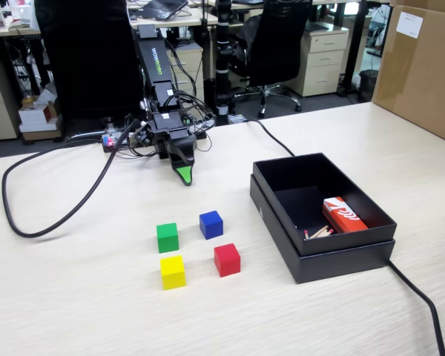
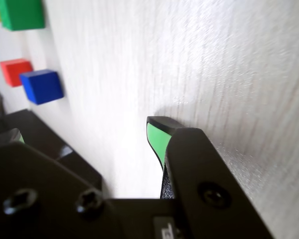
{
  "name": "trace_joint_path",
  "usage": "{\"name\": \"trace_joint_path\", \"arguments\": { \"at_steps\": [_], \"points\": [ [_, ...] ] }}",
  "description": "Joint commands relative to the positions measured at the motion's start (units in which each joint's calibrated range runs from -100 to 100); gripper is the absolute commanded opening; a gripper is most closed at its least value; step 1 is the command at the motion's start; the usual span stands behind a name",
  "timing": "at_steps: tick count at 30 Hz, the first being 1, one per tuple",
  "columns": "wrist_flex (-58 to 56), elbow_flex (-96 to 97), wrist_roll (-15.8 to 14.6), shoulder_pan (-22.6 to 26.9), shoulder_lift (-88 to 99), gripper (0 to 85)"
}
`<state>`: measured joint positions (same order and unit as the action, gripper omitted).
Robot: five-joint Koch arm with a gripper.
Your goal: Put the green cube on top of the red cube
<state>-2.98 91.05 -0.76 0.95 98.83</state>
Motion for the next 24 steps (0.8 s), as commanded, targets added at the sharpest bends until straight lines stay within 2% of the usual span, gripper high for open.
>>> {"name": "trace_joint_path", "arguments": {
  "at_steps": [1,8,11,24],
  "points": [
    [-10.45,-5.83,0.1,-0.63,-0.44,48.8],
    [-23.33,-21.79,0.15,-1.22,-1.82,47.7],
    [-27.9,-31.58,0.59,-2.49,-9.39,47.7],
    [-28.68,-62.77,4.69,-7.52,-53.45,47.6]
  ]
}}
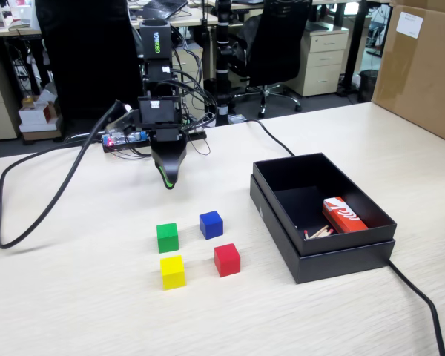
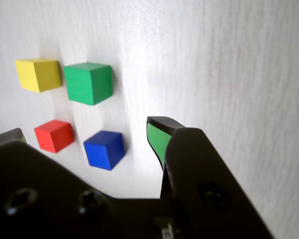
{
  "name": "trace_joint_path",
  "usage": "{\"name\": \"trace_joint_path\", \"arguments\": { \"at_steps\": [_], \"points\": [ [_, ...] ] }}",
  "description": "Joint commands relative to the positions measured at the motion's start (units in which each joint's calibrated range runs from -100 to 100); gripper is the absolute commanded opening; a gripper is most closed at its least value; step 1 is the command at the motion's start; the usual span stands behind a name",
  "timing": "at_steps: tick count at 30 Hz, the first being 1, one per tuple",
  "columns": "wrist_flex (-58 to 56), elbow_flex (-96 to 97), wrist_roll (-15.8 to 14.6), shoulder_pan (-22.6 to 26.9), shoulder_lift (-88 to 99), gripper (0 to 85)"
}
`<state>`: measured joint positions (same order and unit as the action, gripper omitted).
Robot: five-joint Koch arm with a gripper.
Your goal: Put the green cube on top of the red cube
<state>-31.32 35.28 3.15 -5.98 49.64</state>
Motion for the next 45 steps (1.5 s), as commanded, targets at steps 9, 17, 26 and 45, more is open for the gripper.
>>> {"name": "trace_joint_path", "arguments": {
  "at_steps": [9,17,26,45],
  "points": [
    [-6.13,-23.04,1.37,-1.51,-27.1,48.0],
    [-6.39,-25.76,1.66,-1.76,-33.98,47.9],
    [-6.39,-30.29,1.66,-1.76,-39.83,47.7],
    [-10.19,-34.28,2.0,-1.66,-46.14,30.5]
  ]
}}
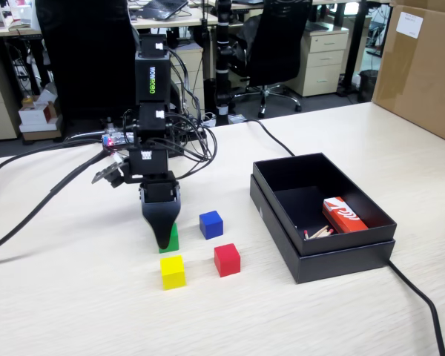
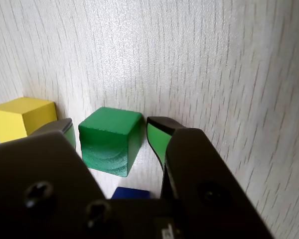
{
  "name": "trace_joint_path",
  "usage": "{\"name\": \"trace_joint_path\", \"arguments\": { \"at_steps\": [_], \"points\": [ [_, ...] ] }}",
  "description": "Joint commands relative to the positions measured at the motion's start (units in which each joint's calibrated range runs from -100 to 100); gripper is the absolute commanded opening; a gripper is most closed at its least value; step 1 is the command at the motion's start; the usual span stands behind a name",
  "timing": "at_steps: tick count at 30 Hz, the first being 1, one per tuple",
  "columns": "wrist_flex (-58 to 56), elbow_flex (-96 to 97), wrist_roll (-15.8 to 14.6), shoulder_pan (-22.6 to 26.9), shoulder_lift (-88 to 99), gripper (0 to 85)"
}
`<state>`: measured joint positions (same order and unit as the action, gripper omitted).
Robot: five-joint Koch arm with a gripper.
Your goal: Put the green cube on top of the red cube
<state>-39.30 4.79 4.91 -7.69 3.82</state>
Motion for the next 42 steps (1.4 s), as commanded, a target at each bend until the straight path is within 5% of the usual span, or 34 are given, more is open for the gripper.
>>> {"name": "trace_joint_path", "arguments": {
  "at_steps": [1,5,9,11,31,33,42],
  "points": [
    [-2.91,-4.07,0.24,0.05,-0.66,30.2],
    [-2.99,-4.79,0.44,0.0,-1.12,15.0],
    [-2.99,-4.52,0.49,0.0,-1.12,13.3],
    [-2.99,-4.7,0.44,0.0,-1.01,0.8],
    [-2.99,-8.51,-2.05,3.91,18.38,0.9],
    [-2.82,-21.75,-3.91,7.67,10.93,0.9],
    [-2.65,-33.17,-4.69,8.45,-4.79,0.9]
  ]
}}
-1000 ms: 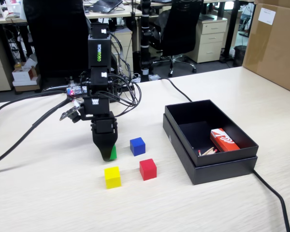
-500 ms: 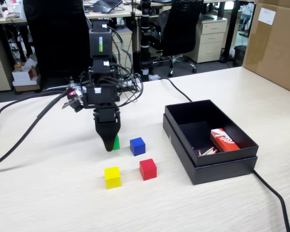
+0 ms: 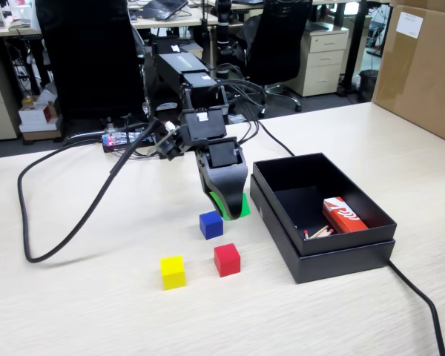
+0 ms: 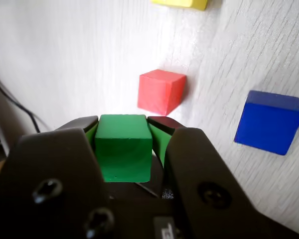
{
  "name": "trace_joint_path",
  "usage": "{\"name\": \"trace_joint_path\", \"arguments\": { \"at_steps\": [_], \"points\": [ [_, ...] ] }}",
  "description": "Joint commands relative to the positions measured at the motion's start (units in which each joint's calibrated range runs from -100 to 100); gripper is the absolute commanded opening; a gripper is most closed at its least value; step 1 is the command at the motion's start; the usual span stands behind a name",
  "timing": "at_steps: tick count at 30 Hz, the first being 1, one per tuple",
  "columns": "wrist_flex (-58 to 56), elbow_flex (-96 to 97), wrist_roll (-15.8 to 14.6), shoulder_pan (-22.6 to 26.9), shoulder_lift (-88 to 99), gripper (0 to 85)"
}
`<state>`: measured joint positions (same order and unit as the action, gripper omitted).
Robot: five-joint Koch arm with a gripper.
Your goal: Put the green cube on top of the red cube
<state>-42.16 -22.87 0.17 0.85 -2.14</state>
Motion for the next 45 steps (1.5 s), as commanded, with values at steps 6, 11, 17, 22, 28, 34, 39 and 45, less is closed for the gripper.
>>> {"name": "trace_joint_path", "arguments": {
  "at_steps": [6,11,17,22,28,34,39,45],
  "points": [
    [1.17,-6.87,0.05,-1.27,-4.35,0.9],
    [1.17,-6.78,0.05,-1.47,-6.07,1.1],
    [1.17,-6.42,0.05,-1.47,-7.56,1.1],
    [1.17,-6.51,0.05,-1.37,-8.02,1.2],
    [1.17,-5.42,0.39,-1.27,-8.59,18.5],
    [1.17,-3.88,0.78,-0.93,-8.02,38.6],
    [1.17,-3.79,0.83,-0.88,-7.22,39.6],
    [1.17,-2.61,1.03,-1.07,-4.58,43.2]
  ]
}}
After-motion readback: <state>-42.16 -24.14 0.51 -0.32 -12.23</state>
